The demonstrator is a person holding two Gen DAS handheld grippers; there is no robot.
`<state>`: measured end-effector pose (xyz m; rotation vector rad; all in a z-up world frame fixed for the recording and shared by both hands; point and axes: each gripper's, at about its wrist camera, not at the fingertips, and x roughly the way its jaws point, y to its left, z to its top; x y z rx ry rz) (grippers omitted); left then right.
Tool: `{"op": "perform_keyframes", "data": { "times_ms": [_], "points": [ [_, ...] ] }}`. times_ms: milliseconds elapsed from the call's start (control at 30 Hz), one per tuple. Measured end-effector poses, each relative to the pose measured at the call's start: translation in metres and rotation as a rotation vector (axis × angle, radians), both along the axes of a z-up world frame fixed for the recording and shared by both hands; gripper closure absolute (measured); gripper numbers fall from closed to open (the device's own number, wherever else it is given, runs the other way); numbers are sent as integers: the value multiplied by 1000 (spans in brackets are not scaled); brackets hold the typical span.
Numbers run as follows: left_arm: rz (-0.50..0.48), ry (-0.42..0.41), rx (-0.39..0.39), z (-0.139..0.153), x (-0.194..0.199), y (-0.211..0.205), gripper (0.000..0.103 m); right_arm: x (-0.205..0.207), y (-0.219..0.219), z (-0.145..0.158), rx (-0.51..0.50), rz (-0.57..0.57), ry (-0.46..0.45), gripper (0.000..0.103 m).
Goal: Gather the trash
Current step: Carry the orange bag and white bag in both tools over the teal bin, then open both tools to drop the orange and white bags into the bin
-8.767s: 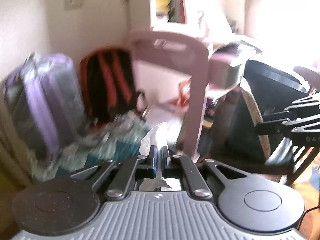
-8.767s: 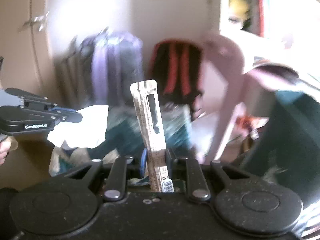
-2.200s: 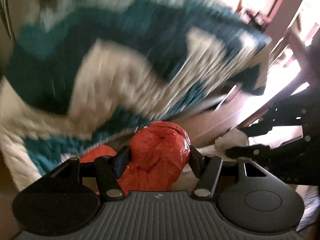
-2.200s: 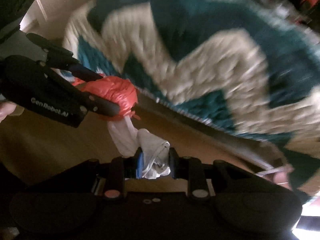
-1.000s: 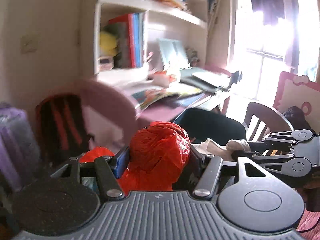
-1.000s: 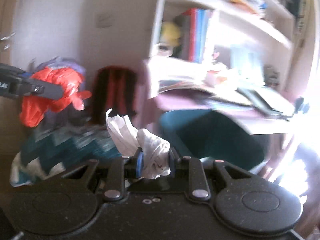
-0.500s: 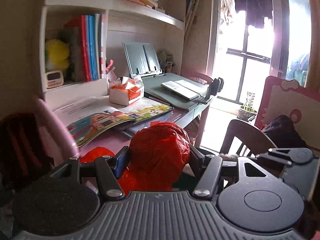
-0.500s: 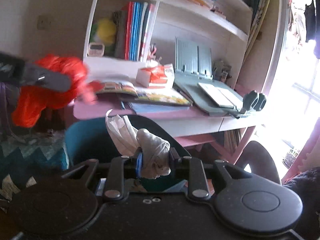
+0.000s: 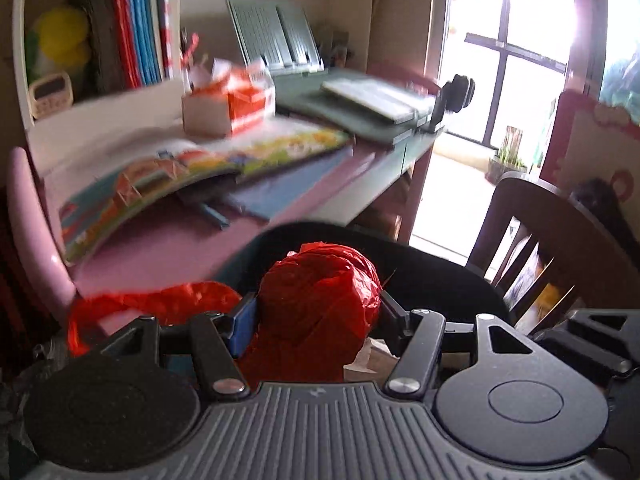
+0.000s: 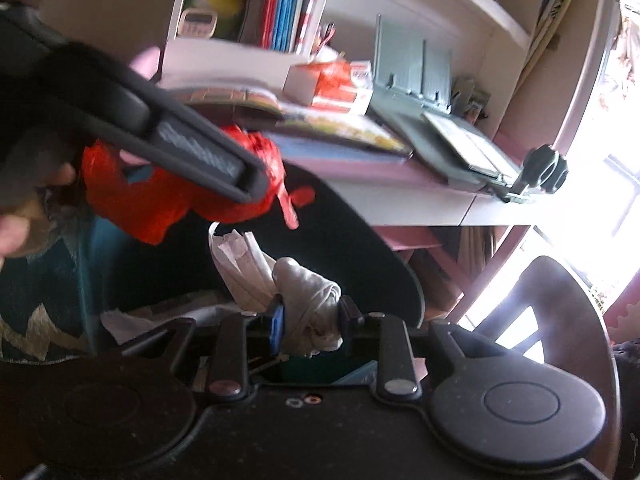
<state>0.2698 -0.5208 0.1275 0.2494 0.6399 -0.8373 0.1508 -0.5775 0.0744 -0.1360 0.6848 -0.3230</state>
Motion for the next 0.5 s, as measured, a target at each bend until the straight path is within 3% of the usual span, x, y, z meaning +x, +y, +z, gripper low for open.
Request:
{"op": "perform_keyframes", "data": {
  "times_ms": [333, 500],
  "points": [
    [-10, 45, 92, -26, 1, -14, 39, 7, -7, -12, 61, 14, 46, 70],
    [-5, 52, 84, -25, -2, -10, 23, 4, -8, -12, 79, 18, 48, 60]
  ]
}}
